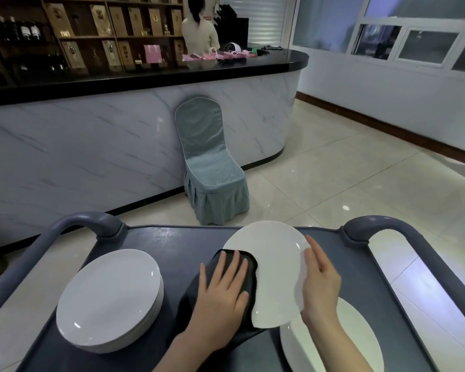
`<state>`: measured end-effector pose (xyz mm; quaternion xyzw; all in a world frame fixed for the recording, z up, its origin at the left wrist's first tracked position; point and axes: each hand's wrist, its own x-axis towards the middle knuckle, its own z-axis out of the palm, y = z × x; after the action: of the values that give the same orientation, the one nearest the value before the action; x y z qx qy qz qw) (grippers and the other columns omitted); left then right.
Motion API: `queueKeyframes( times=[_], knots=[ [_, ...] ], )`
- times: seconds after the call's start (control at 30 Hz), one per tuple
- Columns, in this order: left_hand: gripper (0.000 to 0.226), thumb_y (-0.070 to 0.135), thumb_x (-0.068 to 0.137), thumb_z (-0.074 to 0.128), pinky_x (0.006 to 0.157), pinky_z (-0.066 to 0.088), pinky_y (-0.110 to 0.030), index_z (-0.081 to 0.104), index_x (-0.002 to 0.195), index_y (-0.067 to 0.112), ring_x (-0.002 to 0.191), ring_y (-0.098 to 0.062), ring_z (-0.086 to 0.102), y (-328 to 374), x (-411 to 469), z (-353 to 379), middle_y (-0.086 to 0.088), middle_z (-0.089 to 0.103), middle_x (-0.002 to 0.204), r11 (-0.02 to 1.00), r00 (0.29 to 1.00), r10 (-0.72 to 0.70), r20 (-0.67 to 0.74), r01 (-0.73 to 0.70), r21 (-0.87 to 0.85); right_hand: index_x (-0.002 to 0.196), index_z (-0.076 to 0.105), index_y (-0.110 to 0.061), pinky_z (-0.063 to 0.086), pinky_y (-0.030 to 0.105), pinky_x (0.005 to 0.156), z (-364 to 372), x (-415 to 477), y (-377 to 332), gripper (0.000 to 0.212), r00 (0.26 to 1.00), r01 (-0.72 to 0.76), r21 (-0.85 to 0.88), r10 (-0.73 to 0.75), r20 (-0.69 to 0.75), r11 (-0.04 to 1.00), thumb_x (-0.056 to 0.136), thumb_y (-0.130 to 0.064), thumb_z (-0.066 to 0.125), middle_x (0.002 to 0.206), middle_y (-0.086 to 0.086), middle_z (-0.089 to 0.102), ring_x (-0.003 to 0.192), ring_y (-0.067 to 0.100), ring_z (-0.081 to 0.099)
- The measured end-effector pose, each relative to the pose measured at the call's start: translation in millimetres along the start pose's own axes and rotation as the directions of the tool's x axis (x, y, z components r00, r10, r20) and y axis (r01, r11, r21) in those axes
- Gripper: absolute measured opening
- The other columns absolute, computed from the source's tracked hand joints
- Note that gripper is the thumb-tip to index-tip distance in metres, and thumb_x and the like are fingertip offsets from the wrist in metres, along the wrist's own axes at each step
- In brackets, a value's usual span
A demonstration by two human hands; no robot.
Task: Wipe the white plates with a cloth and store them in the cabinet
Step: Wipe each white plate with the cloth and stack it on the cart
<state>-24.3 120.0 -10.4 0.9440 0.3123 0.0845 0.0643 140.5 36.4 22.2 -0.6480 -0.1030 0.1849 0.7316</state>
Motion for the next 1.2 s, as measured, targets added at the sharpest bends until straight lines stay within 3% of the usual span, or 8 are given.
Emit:
queueKeyframes(
  times=[0.13, 0.33, 0.5, 0.63, 0.7, 1.0, 1.13, 1.2],
  knots=[
    [0.062, 0.036, 0.084, 0.041, 0.111, 0.024, -0.053, 0.047, 0.144, 0.024, 0.140, -0.018, 0.040, 30.8, -16.3, 4.3, 0.003, 0.039, 0.154, 0.986, 0.986, 0.158, 0.045, -0.155, -0.059, 0.104, 0.071, -0.041, 0.044, 0.024, 0.095, 8.8, -16.8, 2.4, 0.027, 1.000, 0.000, 0.007, 0.000, -0.011, 1.000, 0.100, -0.020, 0.054, 0.108, -0.030, 0.070, 0.106, -0.010, 0.062],
    [0.057, 0.044, 0.098, 0.007, 0.119, -0.014, -0.042, -0.025, 0.146, 0.038, 0.142, -0.001, -0.031, 16.4, 39.3, -3.9, 0.020, -0.033, 0.154, 0.968, 1.000, 0.015, -0.009, -0.017, -0.250, 0.106, 0.069, -0.042, 0.042, 0.008, 0.089, 20.9, -51.9, 21.9, 0.029, 0.993, 0.012, -0.049, -0.006, 0.119, 0.999, 0.101, -0.018, 0.054, 0.107, -0.032, 0.069, 0.106, -0.017, 0.059],
    [0.059, 0.041, 0.104, 0.018, 0.119, -0.015, -0.042, -0.022, 0.146, 0.034, 0.145, -0.008, -0.026, -23.6, 37.0, 2.0, 0.015, -0.033, 0.153, 0.992, 0.998, -0.055, 0.012, 0.056, -0.116, 0.106, 0.071, -0.037, 0.042, 0.011, 0.090, 8.4, -30.8, 0.6, 0.026, 0.998, 0.031, -0.023, -0.029, 0.061, 0.999, 0.100, -0.017, 0.056, 0.114, -0.024, 0.069, 0.111, -0.010, 0.060],
    [0.057, 0.028, 0.091, 0.036, 0.112, 0.020, -0.057, 0.045, 0.144, 0.012, 0.140, -0.027, 0.039, -10.1, -6.3, 1.5, -0.004, 0.037, 0.154, 0.998, 1.000, 0.009, 0.014, -0.008, -0.059, 0.119, 0.071, -0.034, 0.048, 0.031, 0.098, 0.0, -14.9, -8.8, 0.027, 0.999, 0.041, -0.038, -0.042, -0.023, 0.998, 0.099, -0.023, 0.055, 0.117, -0.021, 0.070, 0.113, 0.005, 0.063],
    [0.058, 0.030, 0.084, 0.038, 0.105, 0.021, -0.052, 0.057, 0.137, 0.015, 0.132, -0.025, 0.050, 10.8, -19.7, 1.0, 0.000, 0.048, 0.147, 0.997, 0.998, 0.039, 0.042, -0.037, -0.064, 0.120, 0.070, -0.033, 0.047, 0.031, 0.100, 2.8, -19.5, -3.8, 0.027, 0.999, 0.029, -0.042, -0.030, -0.033, 0.999, 0.100, -0.024, 0.054, 0.118, -0.022, 0.069, 0.115, 0.003, 0.061],
    [0.056, 0.039, 0.104, 0.017, 0.120, -0.013, -0.040, -0.015, 0.150, 0.037, 0.141, 0.005, -0.028, 10.9, 13.7, -8.2, 0.024, -0.026, 0.155, 0.962, 0.995, 0.092, 0.031, -0.081, -0.260, 0.102, 0.071, -0.039, 0.042, 0.016, 0.091, 17.3, -49.4, 20.4, 0.029, 0.993, -0.045, -0.034, 0.048, 0.105, 0.998, 0.100, -0.015, 0.055, 0.108, -0.026, 0.072, 0.104, -0.014, 0.061],
    [0.056, 0.037, 0.105, 0.020, 0.120, -0.008, -0.045, -0.016, 0.147, 0.035, 0.142, 0.000, -0.028, -5.9, 14.4, -11.4, 0.021, -0.024, 0.155, 0.979, 0.999, -0.022, 0.038, 0.029, -0.201, 0.105, 0.073, -0.038, 0.045, 0.019, 0.091, 11.4, -32.1, 3.1, 0.026, 0.997, 0.004, -0.030, -0.002, 0.075, 1.000, 0.098, -0.017, 0.059, 0.109, -0.025, 0.071, 0.103, -0.011, 0.063],
    [0.057, 0.036, 0.101, 0.027, 0.120, 0.004, -0.056, 0.007, 0.154, 0.029, 0.150, -0.009, -0.004, -2.0, -0.2, -14.6, 0.013, -0.001, 0.161, 0.990, 0.999, -0.027, 0.017, 0.029, -0.139, 0.113, 0.073, -0.033, 0.047, 0.025, 0.094, 7.3, -24.3, -3.1, 0.025, 0.999, 0.001, -0.023, 0.000, 0.034, 1.000, 0.098, -0.019, 0.059, 0.113, -0.019, 0.071, 0.107, -0.002, 0.064]
  ],
)
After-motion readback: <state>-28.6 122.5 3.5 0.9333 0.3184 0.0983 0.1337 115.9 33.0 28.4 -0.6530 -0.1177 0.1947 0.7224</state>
